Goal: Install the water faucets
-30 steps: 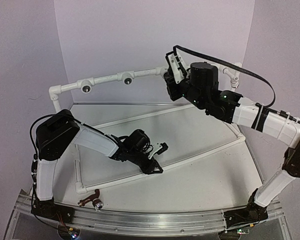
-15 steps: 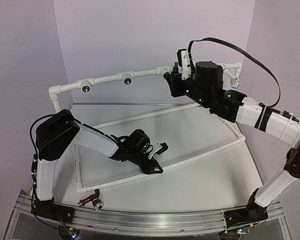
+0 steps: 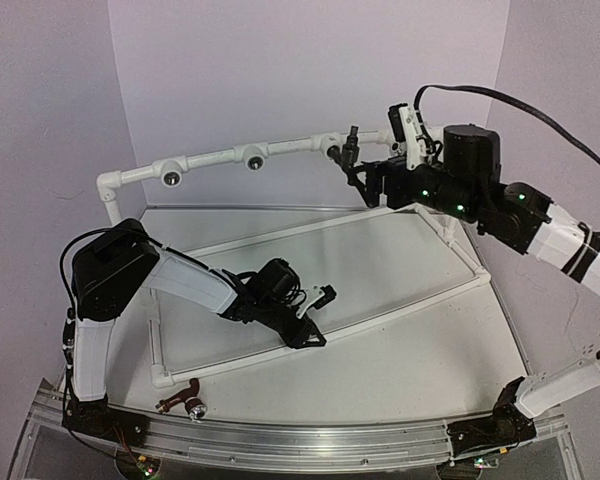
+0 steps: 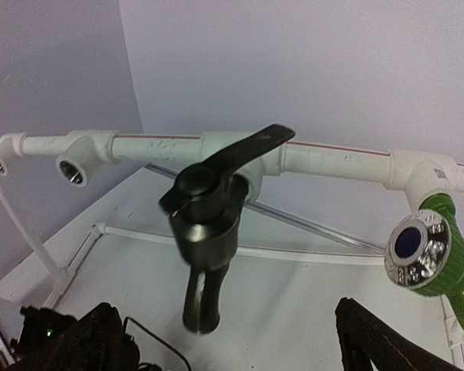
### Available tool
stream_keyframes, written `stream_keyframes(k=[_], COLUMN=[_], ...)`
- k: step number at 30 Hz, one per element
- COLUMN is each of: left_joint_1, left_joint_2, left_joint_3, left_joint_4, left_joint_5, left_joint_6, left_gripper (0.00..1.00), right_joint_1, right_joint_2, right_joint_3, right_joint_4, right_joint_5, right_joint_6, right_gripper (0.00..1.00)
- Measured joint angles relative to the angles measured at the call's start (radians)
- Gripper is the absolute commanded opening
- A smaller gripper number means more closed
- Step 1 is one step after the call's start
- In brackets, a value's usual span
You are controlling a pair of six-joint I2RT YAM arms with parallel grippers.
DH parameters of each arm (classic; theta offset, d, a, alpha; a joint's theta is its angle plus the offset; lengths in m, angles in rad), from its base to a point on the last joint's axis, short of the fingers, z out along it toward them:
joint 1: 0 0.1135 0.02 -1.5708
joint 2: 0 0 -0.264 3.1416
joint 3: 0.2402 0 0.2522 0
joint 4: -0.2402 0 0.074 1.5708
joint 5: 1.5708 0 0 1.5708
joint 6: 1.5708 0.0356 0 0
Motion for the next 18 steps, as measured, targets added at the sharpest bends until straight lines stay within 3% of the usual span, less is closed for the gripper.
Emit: stream_keyframes(k=[9, 13, 18], left_joint_1=[0.012, 0.025, 0.057], left_joint_2=[0.008, 0.016, 0.039], left_joint_3=[0.030, 0.060, 0.125], left_joint_4=[-0.035, -0.076, -0.169], left_joint_5=[0.018, 0.037, 0.077], left_joint_6=[-0.005, -0.004, 0.016], left_gripper=[0.05, 0.05, 0.04], right_joint_1=[0.002, 0.002, 0.002], right_joint_2=[-0.327, -0.372, -0.279], right_joint_3=[-0.225, -0.320, -0.386], right_joint_4=[-0.091, -0.087, -0.090], right_joint_5=[-0.292, -0.257, -0.172], right_joint_6=[-0.105, -0.049, 0.025], right_gripper=[0.98, 0.98, 0.98])
